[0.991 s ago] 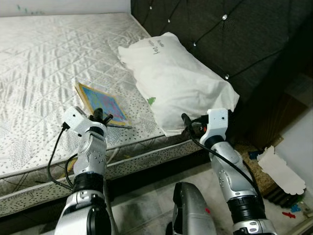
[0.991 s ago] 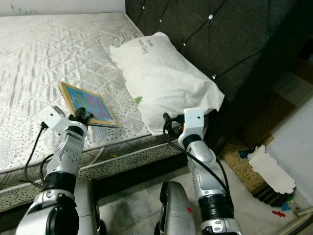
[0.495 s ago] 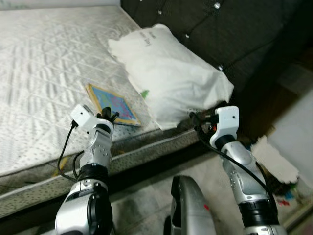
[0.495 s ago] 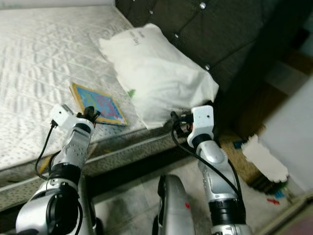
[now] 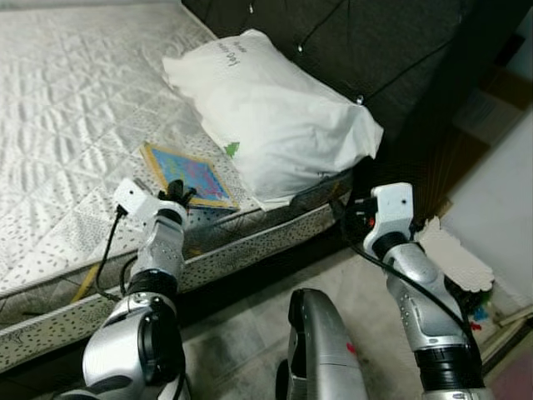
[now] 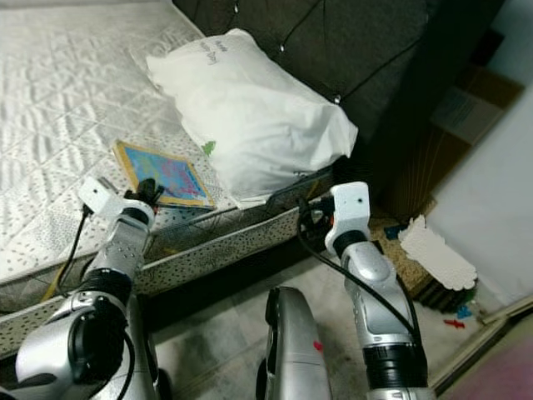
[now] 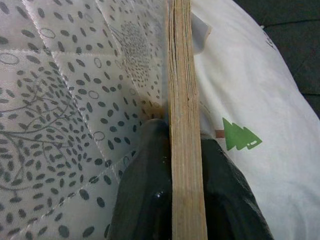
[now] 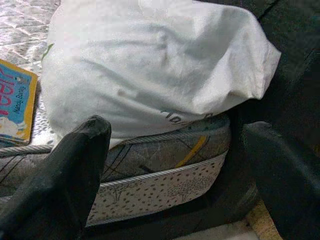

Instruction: Clean up the room

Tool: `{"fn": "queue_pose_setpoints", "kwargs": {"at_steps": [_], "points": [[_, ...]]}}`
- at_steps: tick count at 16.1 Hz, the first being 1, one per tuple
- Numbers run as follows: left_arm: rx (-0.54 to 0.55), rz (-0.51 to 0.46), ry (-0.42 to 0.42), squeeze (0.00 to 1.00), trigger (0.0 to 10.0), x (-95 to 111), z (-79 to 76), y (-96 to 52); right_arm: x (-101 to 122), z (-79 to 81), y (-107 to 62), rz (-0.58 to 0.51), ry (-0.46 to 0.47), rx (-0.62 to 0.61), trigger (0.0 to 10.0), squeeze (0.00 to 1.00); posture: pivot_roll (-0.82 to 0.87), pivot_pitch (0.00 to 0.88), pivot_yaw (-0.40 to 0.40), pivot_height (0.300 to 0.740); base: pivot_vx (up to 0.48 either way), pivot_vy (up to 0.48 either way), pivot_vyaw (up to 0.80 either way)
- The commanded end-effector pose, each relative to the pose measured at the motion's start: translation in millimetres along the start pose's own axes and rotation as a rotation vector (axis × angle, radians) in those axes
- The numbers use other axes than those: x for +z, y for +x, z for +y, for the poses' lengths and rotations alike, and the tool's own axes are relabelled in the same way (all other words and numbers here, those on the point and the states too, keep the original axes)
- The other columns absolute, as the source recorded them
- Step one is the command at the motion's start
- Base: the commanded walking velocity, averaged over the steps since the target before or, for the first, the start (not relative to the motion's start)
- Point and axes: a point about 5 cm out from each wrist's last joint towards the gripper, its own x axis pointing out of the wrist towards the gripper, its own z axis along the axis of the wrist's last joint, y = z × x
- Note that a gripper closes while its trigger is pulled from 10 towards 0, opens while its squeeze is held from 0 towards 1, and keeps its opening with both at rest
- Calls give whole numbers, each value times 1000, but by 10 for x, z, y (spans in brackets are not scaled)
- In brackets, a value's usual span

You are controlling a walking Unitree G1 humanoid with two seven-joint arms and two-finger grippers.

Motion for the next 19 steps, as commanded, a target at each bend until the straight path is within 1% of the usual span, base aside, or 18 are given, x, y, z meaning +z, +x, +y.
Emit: {"fn": "queue_pose_setpoints", "kwargs": {"at_steps": [1, 5, 6, 9, 11, 12, 13, 15, 19], "points": [[-39, 6, -5, 0, 10000, 27, -94, 39, 35, -65, -26, -5, -8, -20, 10000, 0, -261, 30, -114, 501, 0, 0, 0], [-58, 33, -6, 0, 10000, 34, -104, 65, 43, -127, -87, 3, -28, -32, 10000, 0, -287, 47, -124, 501, 0, 0, 0], [-49, 80, 6, 0, 10000, -19, -95, 65, 43, -157, -122, 10, -37, -34, 10000, 0, -299, 53, -129, 501, 0, 0, 0], [-48, 77, 0, 0, 10000, -11, -96, 75, 50, -212, -186, 21, -57, -41, 10000, 0, -324, 63, -139, 501, 0, 0, 0], [-28, 123, 19, 0, 10000, -58, -66, 68, 52, -247, -225, 33, -68, -44, 10000, 0, -336, 67, -143, 501, 0, 0, 0], [-22, 141, 29, 1000, 10000, -79, -53, 63, 53, -260, -237, 36, -74, -44, 10000, 0, -342, 67, -146, 501, 0, 0, 0], [-21, 157, 55, 1000, 10000, -92, -42, 60, 56, -271, -246, 38, -79, -45, 10000, 0, -346, 64, -147, 501, 0, 0, 0], [-15, 159, 66, 1000, 10000, -68, -24, 64, 67, -273, -251, 38, -85, -45, 10000, 0, -346, 61, -148, 501, 0, 0, 0], [25, 137, 112, 1000, 10000, 55, 65, 75, 93, -215, -210, 24, -95, -19, 10000, 0, -330, 40, -146, 501, 0, 0, 0]]}}
